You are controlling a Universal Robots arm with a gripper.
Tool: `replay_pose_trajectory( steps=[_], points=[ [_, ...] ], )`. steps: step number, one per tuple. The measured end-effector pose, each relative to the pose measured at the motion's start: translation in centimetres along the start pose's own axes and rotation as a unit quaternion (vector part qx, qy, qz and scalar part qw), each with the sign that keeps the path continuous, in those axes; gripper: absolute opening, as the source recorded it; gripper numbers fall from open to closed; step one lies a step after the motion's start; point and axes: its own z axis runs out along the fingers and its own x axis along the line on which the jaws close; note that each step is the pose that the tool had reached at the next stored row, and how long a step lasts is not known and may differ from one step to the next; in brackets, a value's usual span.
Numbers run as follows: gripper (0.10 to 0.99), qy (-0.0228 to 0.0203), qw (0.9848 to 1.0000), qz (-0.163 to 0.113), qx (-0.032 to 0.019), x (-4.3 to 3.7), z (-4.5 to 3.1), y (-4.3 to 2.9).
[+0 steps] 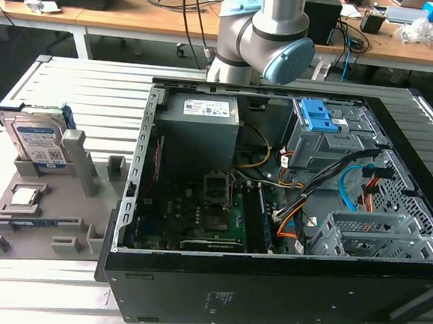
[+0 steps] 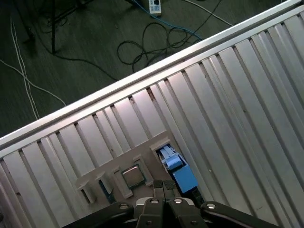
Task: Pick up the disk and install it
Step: 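Pick up the disk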
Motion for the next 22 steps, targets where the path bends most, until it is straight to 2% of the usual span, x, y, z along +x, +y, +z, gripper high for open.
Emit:
replay_pose_trajectory(
  steps=[3,5,9,14,16,17,22],
  points=[
    [0.106,0.0027,0.9997,-0.024,0.0001,0.00,0.00,0.00],
    [0.106,0.0084,0.9989,-0.046,0.0017,0.00,0.00,0.00],
    [0.106,0.0109,0.9971,-0.076,0.0017,0.00,0.00,0.00],
    [0.106,0.0131,0.9915,-0.130,0.0009,0.00,0.00,0.00],
    [0.106,0.0141,0.9877,-0.155,0.0004,0.00,0.00,0.00],
    [0.106,0.0143,0.9870,-0.160,0.0004,0.00,0.00,0.00],
    [0.114,0.0144,0.9866,-0.163,0.0004,0.00,0.00,0.00]
  ],
)
